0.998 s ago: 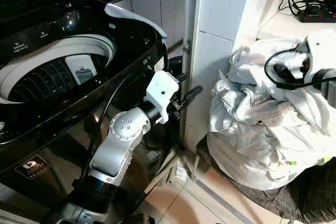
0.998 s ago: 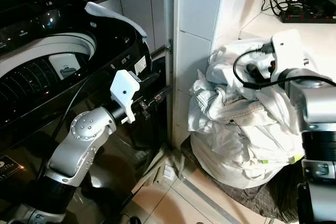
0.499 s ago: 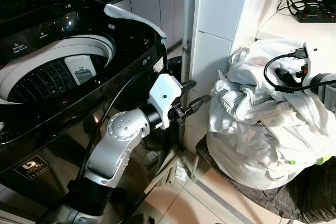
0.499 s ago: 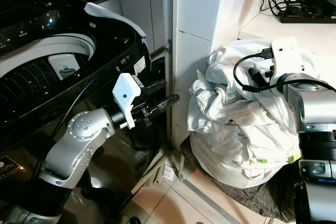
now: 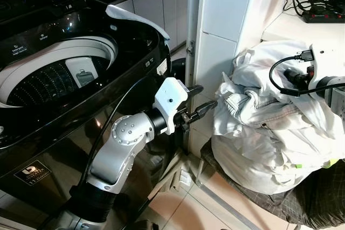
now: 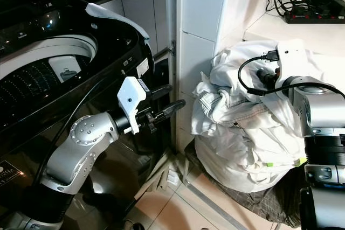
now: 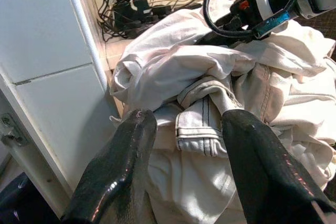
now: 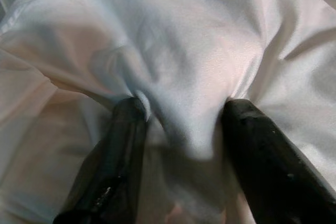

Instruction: Clothes washing

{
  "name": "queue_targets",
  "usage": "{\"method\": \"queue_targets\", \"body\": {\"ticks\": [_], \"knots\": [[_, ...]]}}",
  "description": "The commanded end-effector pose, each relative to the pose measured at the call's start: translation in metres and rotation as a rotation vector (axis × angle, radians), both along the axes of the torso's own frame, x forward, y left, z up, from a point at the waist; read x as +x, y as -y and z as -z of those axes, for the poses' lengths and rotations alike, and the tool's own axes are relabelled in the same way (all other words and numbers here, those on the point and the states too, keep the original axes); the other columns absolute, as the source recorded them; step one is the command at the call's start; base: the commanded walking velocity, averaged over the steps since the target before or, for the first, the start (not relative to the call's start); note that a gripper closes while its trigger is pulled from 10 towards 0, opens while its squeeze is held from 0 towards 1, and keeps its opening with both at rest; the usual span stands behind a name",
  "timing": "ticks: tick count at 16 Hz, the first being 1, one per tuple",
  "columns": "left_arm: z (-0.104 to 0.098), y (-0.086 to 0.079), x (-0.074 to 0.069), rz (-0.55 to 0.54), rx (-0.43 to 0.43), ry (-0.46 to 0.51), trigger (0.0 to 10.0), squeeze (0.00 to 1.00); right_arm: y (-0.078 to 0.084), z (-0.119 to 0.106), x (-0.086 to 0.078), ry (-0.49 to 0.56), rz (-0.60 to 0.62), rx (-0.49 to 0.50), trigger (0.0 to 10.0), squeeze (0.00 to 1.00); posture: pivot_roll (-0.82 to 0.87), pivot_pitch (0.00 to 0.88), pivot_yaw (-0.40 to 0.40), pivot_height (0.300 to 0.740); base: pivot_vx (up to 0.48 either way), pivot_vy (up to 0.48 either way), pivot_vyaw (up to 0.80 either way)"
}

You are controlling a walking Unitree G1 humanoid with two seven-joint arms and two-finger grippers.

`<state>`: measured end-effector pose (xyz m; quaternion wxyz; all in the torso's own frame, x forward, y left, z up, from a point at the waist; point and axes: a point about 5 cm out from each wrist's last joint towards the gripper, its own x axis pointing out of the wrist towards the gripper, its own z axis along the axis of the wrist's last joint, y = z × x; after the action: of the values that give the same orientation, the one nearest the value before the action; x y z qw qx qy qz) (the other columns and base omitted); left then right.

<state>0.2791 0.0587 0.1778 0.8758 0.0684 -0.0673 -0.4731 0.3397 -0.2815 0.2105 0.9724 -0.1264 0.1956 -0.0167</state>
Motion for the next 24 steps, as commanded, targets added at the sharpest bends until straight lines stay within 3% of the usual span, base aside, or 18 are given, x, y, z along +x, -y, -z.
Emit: {"method": "queue_targets", "body": {"ticks": [1, 7, 10, 12, 14, 15, 17, 18, 19, 21, 24], "knots": [[-0.001, 0.0, -0.002, 0.006, 0.01, 0.003, 10.0, 0.0, -0.004, 0.006, -0.001, -0.011, -0.021, 0.028, 0.0, 0.0, -0.07, 0.0, 0.068, 0.74, 0.0, 0.0, 0.0], [-0.001, -0.002, 0.001, -0.024, 0.012, 0.015, 10.0, 0.0, -0.005, 0.002, -0.002, 0.01, -0.029, 0.038, 0.0, 0.0, -0.07, 0.0, 0.069, 0.74, 0.0, 0.0, 0.0], [-0.01, -0.01, 0.012, -0.135, -0.036, 0.042, 10.0, 0.0, -0.008, -0.04, -0.003, 0.183, -0.031, 0.053, 0.0, 0.0, -0.07, 0.0, 0.069, 0.74, 0.0, 0.0, 0.0], [-0.017, -0.014, 0.018, -0.197, -0.061, 0.08, 10.0, 0.0, -0.016, -0.07, -0.002, 0.333, -0.062, 0.125, 0.0, 0.0, -0.07, 0.0, 0.071, 0.74, 0.0, 0.0, 0.0], [-0.039, -0.021, 0.027, -0.288, -0.152, 0.17, 10.0, 0.0, -0.042, -0.121, -0.007, 0.578, -0.229, 0.286, 0.0, 0.0, -0.08, 0.0, 0.074, 0.74, 0.0, 0.0, 0.0], [-0.055, -0.024, 0.031, -0.316, -0.2, 0.22, 10.0, 0.0, -0.064, -0.14, -0.013, 0.64, -0.374, 0.367, 0.0, 0.0, -0.08, 0.0, 0.075, 0.74, 0.0, 0.0, 0.0], [-0.066, -0.023, 0.033, -0.318, -0.229, 0.254, 10.0, 0.0, -0.08, -0.149, -0.016, 0.668, -0.465, 0.432, 0.0, 0.0, -0.08, 0.0, 0.074, 0.74, 0.0, 0.0, 0.0], [-0.079, -0.023, 0.034, -0.307, -0.284, 0.271, 10.0, 0.0, -0.094, -0.156, -0.018, 0.693, -0.552, 0.51, 0.0, 0.0, -0.08, 0.0, 0.074, 0.74, 0.0, 0.0, 0.0], [-0.095, -0.022, 0.032, -0.248, -0.371, 0.27, 10.0, 1.0, -0.11, -0.157, -0.019, 0.685, -0.639, 0.591, 0.0, 0.0, -0.07, 0.0, 0.068, 0.74, 0.0, 0.0, 0.0], [-0.105, -0.019, 0.029, -0.181, -0.418, 0.279, 10.0, 1.0, -0.122, -0.153, -0.018, 0.66, -0.686, 0.648, 0.0, 0.0, -0.07, 0.0, 0.063, 0.74, 0.0, 0.0, 0.0], [-0.101, -0.01, 0.022, -0.057, -0.398, 0.23, 10.0, 1.0, -0.133, -0.141, -0.016, 0.597, -0.729, 0.757, 0.0, 0.0, -0.06, 0.0, 0.05, 0.74, 0.0, 0.0, 0.0]]}}
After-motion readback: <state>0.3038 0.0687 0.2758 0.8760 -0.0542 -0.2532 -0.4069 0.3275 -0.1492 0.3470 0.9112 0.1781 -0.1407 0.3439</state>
